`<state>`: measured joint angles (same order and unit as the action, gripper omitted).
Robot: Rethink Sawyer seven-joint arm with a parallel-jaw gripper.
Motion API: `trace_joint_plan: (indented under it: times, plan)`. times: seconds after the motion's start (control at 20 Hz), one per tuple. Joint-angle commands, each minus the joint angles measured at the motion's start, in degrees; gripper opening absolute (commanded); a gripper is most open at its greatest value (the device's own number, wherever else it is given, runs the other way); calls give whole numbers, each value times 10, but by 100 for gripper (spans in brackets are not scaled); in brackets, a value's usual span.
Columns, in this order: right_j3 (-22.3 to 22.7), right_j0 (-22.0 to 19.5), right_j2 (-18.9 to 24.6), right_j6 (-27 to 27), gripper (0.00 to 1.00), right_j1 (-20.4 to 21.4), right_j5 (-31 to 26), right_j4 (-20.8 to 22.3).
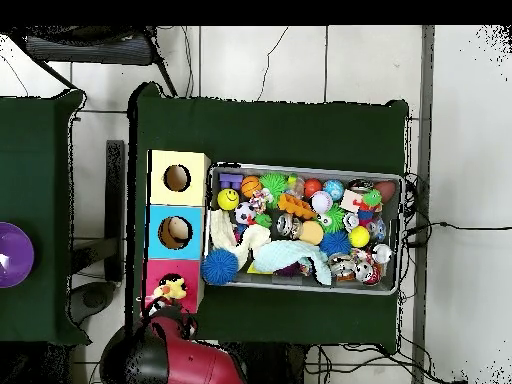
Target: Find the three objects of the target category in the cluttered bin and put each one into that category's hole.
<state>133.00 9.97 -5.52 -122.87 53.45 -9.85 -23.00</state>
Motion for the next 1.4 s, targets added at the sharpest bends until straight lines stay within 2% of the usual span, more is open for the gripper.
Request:
trace_joint_plan:
  times: [0.05,0.15,0.45,0.9,1.2,1.4]
  plan:
    - [-35,-23,54,-136,0,-34,56,-38]
    - [-29,-30,66,-140,0,-38,70,-39]
    - [-35,12,32,-145,0,-20,33,-59]
    - [-29,-7,67,-147,0,-39,66,-67]
    - [-28,-4,72,-152,0,-47,82,-72]
    - [-27,-24,98,-160,0,-68,120,-65]
